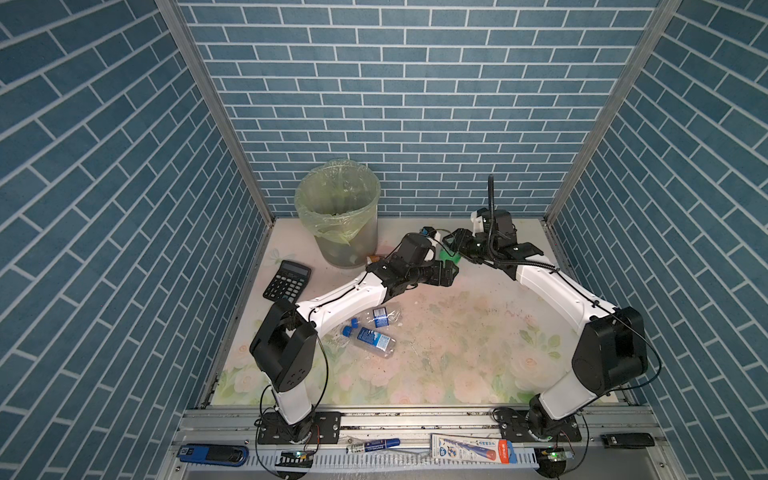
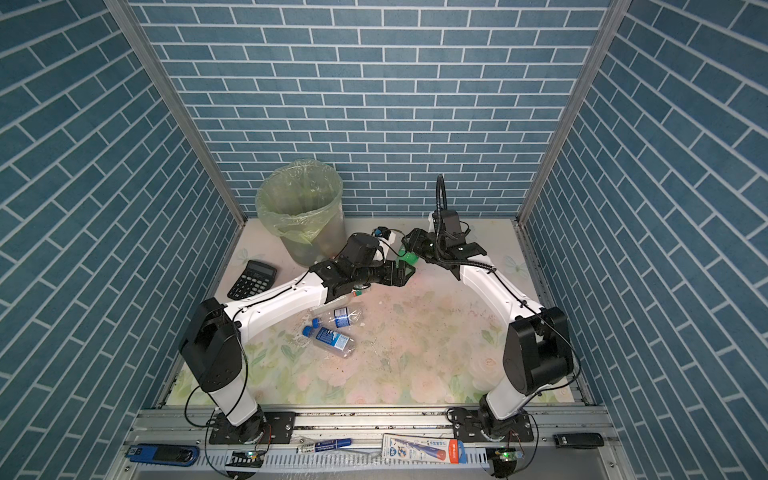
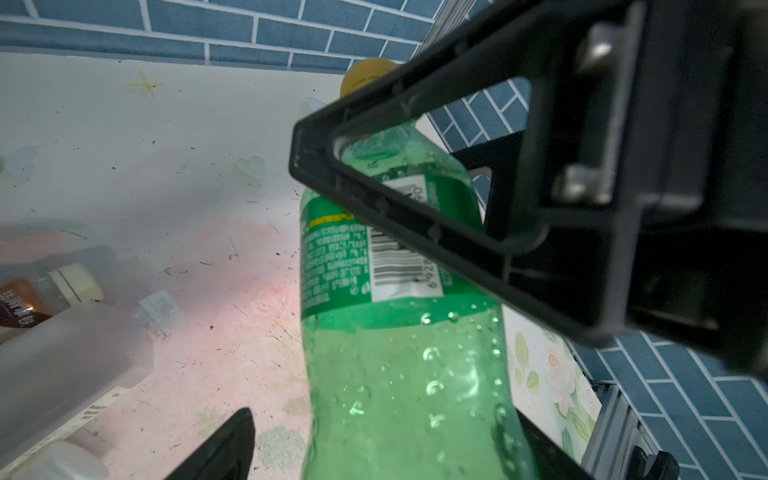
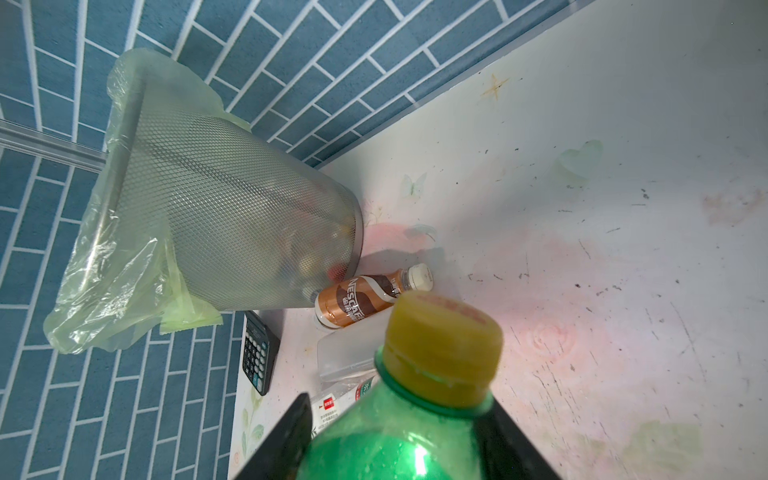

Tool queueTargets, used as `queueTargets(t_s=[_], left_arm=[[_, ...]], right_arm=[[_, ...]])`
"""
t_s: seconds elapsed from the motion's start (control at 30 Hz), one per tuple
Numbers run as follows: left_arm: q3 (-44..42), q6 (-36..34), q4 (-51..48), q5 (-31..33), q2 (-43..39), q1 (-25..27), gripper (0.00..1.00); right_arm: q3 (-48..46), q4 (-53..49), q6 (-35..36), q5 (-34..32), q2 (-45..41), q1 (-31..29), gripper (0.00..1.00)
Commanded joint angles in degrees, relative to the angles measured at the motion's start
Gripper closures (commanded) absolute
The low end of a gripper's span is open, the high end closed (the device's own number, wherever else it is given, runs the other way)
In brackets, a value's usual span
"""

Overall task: Throw the plastic bottles in the bin
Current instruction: 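Close the left gripper around the green bottle's middle beside the right gripper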

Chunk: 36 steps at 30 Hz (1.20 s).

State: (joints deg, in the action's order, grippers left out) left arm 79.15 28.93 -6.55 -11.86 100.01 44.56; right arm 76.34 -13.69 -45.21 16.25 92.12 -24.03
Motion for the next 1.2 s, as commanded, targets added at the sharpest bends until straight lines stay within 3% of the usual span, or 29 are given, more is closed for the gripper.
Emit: queueTargets(t_s=[0.0, 0.13, 0.33, 0.7, 0.83, 1.17], left_arm=[[0.1, -0.1, 0.2, -0.4, 0.6, 0.1, 0.12], [0.4, -0.2, 0.0, -0.7, 0.8, 0.1, 0.17], [0.1, 0.1, 0.2, -0.3, 0.5, 0.0, 0.14], [-0.5, 1.2, 2.1, -1.5, 0.8, 0.0, 0.4], [-0.6, 1.2, 1.8, -1.7, 0.6, -0.1, 0.47], [-1.4, -0.2, -0.8, -0.6, -1.7, -1.7, 0.48]], right_arm=[[2.6, 1.8, -1.9, 1.2, 0.4, 0.2, 0.55], [2.3, 2.2, -2.0, 1.3, 0.1, 0.2, 0.55], [1.8, 2.6, -2.2, 1.9, -0.1, 0.2, 0.56], [0.1, 3.1, -2.4, 2.1, -1.2, 0.2, 0.55], [0.0, 2.6, -2.1, 1.9, -2.0, 0.4, 0.47], [0.2, -0.3, 0.6, 0.7, -4.6, 1.6, 0.27]])
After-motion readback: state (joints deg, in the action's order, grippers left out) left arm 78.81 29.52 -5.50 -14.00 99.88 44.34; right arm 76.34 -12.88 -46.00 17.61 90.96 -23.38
